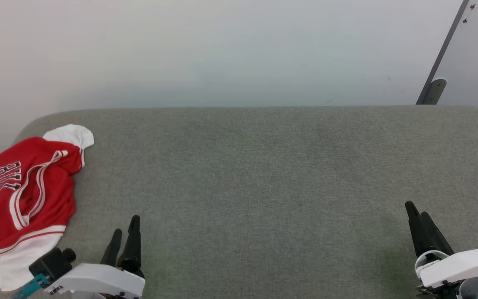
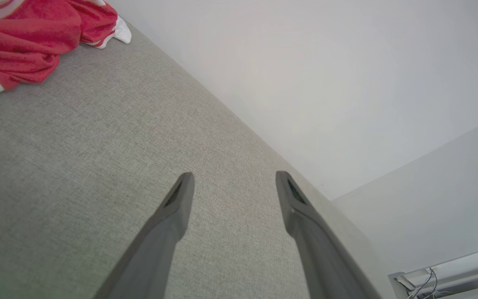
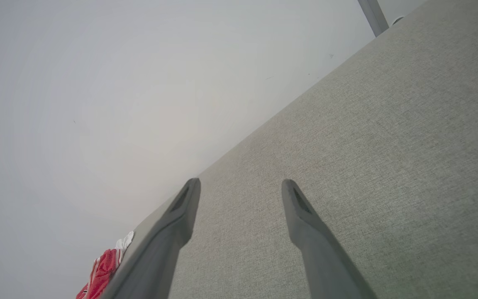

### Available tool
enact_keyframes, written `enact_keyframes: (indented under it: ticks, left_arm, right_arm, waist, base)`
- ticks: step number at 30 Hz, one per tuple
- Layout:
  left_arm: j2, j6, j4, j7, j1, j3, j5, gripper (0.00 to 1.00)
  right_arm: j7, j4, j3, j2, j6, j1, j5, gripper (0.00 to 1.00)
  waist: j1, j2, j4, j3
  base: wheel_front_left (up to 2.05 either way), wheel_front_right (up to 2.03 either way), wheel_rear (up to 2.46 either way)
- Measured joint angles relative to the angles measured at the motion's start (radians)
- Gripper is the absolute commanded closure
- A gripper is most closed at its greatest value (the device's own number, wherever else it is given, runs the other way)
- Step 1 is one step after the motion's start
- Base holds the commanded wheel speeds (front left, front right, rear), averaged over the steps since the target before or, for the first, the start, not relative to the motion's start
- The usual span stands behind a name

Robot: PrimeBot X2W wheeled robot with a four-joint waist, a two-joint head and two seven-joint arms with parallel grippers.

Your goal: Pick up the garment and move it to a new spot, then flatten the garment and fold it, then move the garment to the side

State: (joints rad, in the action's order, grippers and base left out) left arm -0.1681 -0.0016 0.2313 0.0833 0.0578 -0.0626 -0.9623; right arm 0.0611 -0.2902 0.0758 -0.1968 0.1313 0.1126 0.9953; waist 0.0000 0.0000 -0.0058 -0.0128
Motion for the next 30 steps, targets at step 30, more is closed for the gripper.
enact_keyframes:
  ticks: [30]
  left_arm:
    - [-0.023, -0.022, -0.011, 0.081, 0.004, 0.015, 0.368, 0.0]
  right_arm:
    - [0.049, 0.019, 0.016, -0.051, 0.0, 0.011, -0.298, 0.0]
  waist:
    - [0.0, 0.0, -0.007, -0.006]
  base:
    - [0.0, 0.0, 0.0]
